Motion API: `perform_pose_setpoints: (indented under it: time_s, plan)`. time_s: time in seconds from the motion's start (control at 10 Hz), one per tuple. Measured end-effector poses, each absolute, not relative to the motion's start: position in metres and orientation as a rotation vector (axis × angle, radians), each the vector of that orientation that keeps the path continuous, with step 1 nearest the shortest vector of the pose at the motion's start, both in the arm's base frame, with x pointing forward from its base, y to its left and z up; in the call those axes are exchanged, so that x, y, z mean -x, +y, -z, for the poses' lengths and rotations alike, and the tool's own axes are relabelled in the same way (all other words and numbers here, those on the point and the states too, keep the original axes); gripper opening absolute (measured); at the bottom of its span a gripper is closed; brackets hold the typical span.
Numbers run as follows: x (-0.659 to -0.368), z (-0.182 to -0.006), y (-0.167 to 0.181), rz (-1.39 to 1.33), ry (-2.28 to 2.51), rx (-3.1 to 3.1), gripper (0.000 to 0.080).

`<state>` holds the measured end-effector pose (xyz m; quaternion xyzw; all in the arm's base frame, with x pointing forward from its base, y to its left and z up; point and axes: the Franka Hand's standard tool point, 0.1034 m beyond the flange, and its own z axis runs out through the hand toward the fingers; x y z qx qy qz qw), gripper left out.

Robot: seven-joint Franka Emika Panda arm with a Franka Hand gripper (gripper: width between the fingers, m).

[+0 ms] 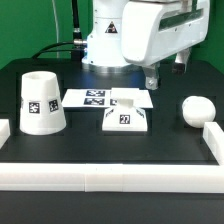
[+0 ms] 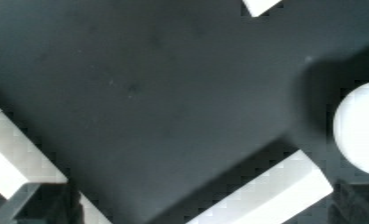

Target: Assemble lamp

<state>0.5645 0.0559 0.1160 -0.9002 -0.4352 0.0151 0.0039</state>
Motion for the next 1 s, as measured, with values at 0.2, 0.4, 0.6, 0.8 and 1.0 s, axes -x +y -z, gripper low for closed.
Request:
perform_pose_setpoints:
  time_s: [0.2, 0.4, 0.6, 0.8, 1.0]
  plan:
    - [-0.564, -0.116, 0.056, -0.047, -1.364, 2.821, 0.0700]
    - [-0.564, -0.115, 0.056, -0.049, -1.363, 2.821, 0.0700]
    - [-0.532, -0.107, 0.047, -0.008, -1.361, 2.838, 0.0700]
    - [-0.503, -0.095, 0.031, -0.020, -1.357, 2.841, 0.0700]
    - [-0.491, -0.086, 0.015, -0.004, -1.348, 2.850, 0.0700]
